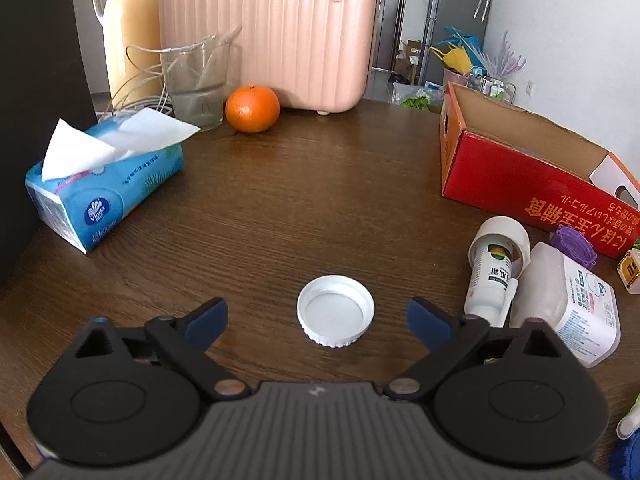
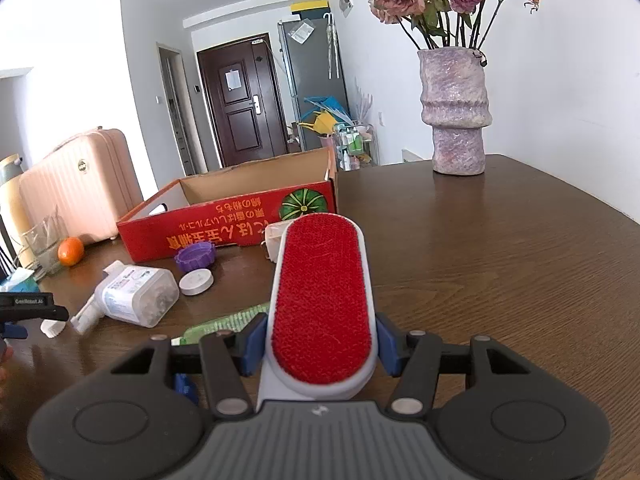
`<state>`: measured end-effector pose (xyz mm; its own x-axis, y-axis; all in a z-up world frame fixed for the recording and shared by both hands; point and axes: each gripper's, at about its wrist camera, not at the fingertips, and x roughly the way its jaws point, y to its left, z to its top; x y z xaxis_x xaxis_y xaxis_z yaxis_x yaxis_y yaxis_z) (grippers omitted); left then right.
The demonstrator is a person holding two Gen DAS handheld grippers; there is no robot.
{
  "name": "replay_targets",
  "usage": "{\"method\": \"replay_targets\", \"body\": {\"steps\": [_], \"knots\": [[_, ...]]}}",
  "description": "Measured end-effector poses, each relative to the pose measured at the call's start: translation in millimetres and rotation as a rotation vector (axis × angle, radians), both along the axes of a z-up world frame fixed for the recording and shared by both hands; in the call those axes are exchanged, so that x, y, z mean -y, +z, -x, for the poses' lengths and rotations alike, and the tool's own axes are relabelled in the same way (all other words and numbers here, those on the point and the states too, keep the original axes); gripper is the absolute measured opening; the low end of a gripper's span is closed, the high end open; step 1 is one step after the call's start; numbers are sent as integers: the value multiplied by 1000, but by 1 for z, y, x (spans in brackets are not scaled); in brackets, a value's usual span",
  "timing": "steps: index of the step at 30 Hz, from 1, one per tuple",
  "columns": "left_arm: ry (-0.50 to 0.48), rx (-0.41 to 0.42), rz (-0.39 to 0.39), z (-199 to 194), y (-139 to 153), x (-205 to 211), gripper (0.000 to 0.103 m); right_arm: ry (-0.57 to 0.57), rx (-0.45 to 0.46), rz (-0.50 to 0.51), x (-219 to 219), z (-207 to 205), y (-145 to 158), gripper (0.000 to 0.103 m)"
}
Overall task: Organize rigid objects
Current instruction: 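Lift the lint brush with the right gripper while the left gripper grasps the white cap, then carry the white cap and lint brush over the red cardboard box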
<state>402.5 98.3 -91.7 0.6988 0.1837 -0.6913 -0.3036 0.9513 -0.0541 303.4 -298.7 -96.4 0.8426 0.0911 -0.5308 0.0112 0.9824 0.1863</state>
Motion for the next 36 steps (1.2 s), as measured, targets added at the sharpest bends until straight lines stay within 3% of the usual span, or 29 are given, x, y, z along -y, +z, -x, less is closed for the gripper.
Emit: {"method": "replay_targets", "body": {"steps": [3, 6, 8, 10, 18, 36], "knots": [[4, 3, -4, -2, -1, 0, 90, -2, -7, 2, -1, -1, -2, 55], [-7, -3, -8, -3, -4, 1, 78, -1, -13, 3, -1, -3, -3, 55], [-17, 5, -20, -3, -3, 4, 66, 0, -13, 5, -1, -3, -3, 55], [-37, 15, -23, -2, -2, 5, 41, 1, -12, 6, -2, -3, -3, 55], [-33, 71, -72, 10, 6, 13, 41, 2, -5, 0, -1, -2, -5, 55], [-116, 170, -36, 79, 33, 56, 41, 30, 26, 0, -6, 6, 0, 55]]}}
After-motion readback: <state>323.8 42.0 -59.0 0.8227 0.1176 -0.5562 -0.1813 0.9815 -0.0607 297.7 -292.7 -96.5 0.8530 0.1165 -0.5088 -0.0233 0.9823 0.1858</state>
